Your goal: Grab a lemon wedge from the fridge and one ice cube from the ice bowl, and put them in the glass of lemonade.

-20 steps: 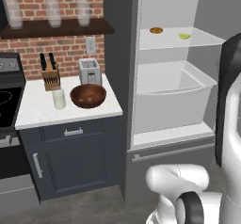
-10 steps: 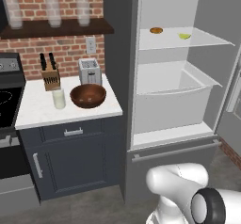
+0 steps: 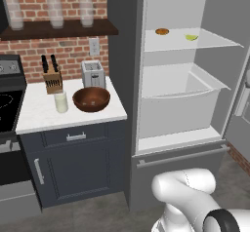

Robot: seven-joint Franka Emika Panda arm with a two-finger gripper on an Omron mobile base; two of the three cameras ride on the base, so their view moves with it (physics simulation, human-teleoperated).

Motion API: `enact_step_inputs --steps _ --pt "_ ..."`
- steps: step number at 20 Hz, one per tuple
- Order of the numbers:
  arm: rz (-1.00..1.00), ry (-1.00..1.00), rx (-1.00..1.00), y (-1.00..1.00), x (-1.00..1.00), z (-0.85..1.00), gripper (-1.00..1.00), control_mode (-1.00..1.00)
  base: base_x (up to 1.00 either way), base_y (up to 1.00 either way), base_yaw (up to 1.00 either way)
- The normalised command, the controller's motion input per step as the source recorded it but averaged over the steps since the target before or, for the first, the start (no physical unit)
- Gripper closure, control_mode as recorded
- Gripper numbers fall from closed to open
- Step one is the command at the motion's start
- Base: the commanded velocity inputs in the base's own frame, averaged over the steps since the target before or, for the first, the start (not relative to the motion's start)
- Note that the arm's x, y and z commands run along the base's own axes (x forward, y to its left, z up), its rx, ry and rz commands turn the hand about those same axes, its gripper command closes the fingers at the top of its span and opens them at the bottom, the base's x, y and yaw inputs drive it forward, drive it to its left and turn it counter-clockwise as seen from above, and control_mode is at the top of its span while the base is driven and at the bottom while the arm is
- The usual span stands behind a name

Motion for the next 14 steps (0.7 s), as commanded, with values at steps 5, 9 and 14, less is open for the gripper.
enact_step_inputs --steps 5,9,14 --pt "-0.02 -0.09 -0.05 -0.05 -0.31 -0.04 -1.0 -1.0 0.0 0.0 0.0" --pt "-0.12 0.0 -0.01 0.0 -0.37 0.1 -1.0 -1.0 0.0 0.0 0.0" --pt "-0.11 -0.01 0.0 -0.03 -0.29 0.02 -1.0 -1.0 0.0 0.0 0.0"
